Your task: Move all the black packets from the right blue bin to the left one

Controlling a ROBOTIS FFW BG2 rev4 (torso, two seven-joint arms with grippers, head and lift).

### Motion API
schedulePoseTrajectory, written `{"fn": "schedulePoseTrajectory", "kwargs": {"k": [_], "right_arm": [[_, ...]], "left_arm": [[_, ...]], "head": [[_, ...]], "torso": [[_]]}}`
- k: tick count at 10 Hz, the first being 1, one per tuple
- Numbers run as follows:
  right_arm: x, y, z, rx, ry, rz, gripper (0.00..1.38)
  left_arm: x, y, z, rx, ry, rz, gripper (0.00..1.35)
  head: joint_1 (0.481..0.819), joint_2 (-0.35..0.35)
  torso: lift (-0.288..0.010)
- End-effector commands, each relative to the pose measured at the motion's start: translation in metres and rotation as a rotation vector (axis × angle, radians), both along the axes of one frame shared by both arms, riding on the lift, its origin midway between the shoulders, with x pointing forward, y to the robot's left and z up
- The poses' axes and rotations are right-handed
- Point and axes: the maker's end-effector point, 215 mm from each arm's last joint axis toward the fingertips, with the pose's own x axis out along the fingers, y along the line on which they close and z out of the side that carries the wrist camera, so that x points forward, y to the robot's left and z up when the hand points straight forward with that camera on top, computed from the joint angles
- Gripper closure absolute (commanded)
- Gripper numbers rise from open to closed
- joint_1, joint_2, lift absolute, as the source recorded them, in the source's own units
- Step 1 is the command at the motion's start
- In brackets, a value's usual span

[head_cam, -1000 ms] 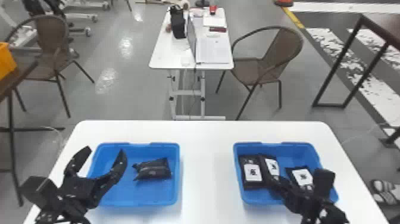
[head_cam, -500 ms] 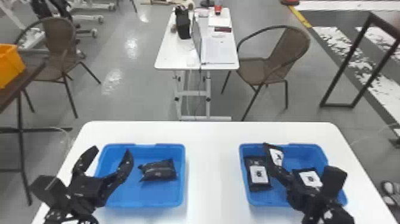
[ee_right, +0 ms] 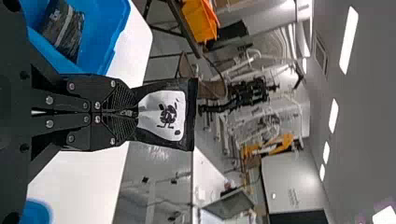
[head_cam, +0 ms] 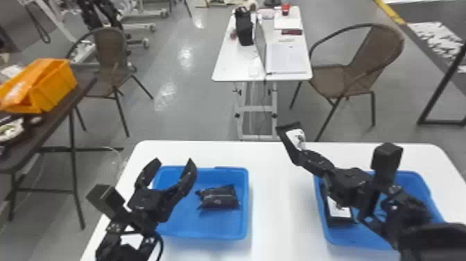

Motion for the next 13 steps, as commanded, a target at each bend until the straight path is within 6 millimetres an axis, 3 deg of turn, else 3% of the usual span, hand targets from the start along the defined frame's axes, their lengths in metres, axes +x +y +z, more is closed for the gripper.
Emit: {"fn": "schedulePoseTrajectory", "kwargs": {"k": [1, 3, 5, 8, 9, 11, 13], "right_arm": [[0.008, 0.047, 0.023, -0.016, -0.034, 0.115, 1.29], [0.000, 0.109, 0.041, 0.015, -0.038, 0.246, 1.29], [-0.011, 0.151, 0.054, 0.022, -0.058, 0.345, 1.29], [-0.014, 0.163, 0.062, 0.016, -0.073, 0.378, 1.29], [-0.015, 0.163, 0.062, 0.014, -0.071, 0.379, 1.29], [-0.015, 0.163, 0.060, 0.014, -0.065, 0.379, 1.29], [-0.015, 0.163, 0.055, 0.018, -0.052, 0.377, 1.29]], "left_arm": [[0.013, -0.025, 0.008, -0.105, 0.024, -0.050, 0.11], [0.029, -0.077, 0.017, -0.260, 0.073, -0.183, 0.11], [0.043, -0.101, 0.041, -0.268, 0.047, -0.270, 0.11], [0.044, -0.102, 0.040, -0.282, 0.052, -0.266, 0.11], [0.045, -0.099, 0.039, -0.268, 0.049, -0.252, 0.18], [0.044, -0.093, 0.040, -0.262, 0.035, -0.213, 1.27], [0.042, -0.083, 0.048, -0.262, -0.008, -0.186, 1.22]], "head": [[0.695, 0.172], [0.695, 0.202], [0.695, 0.208], [0.695, 0.226], [0.695, 0.232], [0.695, 0.239], [0.695, 0.248]], "torso": [[0.000], [0.000], [0.000], [0.000], [0.000], [0.000], [0.000]]}}
